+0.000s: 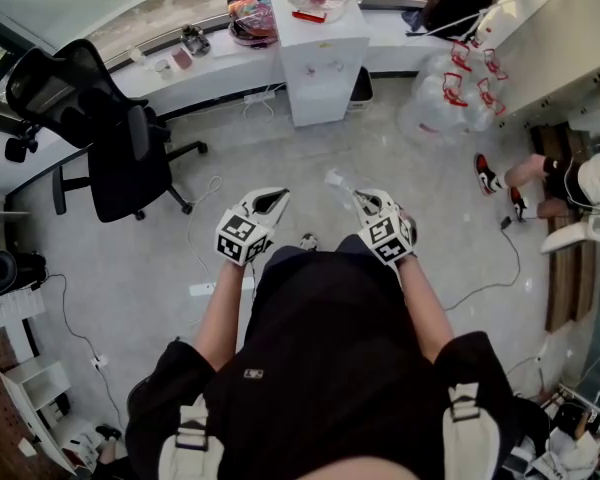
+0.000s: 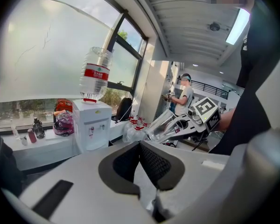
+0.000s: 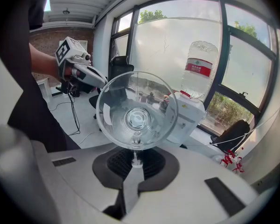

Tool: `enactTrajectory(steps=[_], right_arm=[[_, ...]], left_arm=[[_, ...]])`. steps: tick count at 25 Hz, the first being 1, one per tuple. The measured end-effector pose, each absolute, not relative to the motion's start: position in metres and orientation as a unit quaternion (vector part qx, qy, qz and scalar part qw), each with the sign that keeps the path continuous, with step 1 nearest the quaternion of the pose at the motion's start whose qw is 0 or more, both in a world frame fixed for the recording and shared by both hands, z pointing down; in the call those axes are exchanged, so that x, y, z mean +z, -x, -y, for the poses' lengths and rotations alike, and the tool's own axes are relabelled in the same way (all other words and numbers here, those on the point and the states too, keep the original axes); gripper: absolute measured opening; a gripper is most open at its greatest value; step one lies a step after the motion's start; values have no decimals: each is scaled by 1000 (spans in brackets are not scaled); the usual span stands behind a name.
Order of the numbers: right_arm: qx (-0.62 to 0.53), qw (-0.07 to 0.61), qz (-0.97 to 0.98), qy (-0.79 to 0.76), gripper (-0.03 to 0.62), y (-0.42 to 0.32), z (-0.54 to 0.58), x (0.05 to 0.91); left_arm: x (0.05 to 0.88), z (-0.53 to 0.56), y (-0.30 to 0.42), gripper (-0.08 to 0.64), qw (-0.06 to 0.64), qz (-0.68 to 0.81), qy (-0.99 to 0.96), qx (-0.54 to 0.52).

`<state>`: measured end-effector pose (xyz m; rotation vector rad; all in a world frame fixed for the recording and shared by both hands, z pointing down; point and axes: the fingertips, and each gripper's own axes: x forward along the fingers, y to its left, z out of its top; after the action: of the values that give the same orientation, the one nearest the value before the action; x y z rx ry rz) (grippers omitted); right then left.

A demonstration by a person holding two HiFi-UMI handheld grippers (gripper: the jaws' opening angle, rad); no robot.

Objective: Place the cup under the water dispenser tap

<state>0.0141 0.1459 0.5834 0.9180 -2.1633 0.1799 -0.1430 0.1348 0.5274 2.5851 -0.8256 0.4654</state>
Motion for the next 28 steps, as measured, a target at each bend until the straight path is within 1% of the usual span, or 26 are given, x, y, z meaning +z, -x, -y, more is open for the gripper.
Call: enactTrajectory(steps=[9,15,28], right_arm=[[71,386,853,-344,3,-15,-140,591],[72,388,858,-327,3,-17,-115,597],[82,389,870,-291,3,-54,-22,607]], left_arm=[[530,-132,147,0,198,309,-915,167],[539,-116,150,0,213,329,-904,174],[541,-16,88,0,214,333,-900,181]])
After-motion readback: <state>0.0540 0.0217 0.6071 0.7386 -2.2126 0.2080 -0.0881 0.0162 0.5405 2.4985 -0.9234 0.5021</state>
